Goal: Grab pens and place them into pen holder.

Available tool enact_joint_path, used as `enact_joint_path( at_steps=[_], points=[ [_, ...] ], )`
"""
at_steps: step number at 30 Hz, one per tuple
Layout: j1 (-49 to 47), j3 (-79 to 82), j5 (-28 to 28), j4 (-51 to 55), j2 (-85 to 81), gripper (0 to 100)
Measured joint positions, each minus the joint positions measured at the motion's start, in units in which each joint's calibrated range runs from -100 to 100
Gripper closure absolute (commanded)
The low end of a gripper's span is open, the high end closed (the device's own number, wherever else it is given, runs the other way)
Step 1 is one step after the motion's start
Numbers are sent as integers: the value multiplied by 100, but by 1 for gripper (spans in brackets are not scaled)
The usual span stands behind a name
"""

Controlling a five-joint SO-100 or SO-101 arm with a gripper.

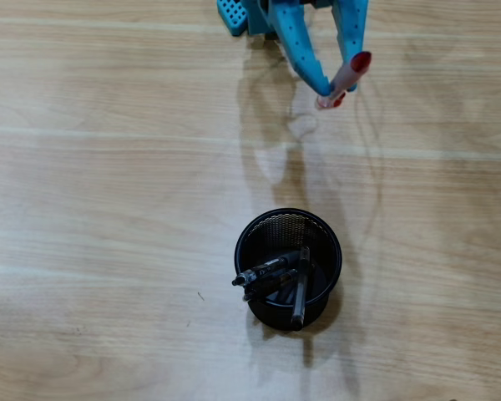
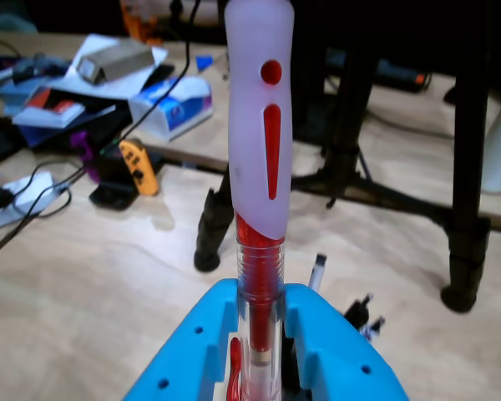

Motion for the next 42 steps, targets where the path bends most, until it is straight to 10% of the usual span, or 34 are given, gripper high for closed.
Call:
enact_joint_path(
  at_steps=[14,42],
  points=[
    [619,2538,21,-4575,527,98],
    [724,1917,-125,-4886,2379,82]
  ],
)
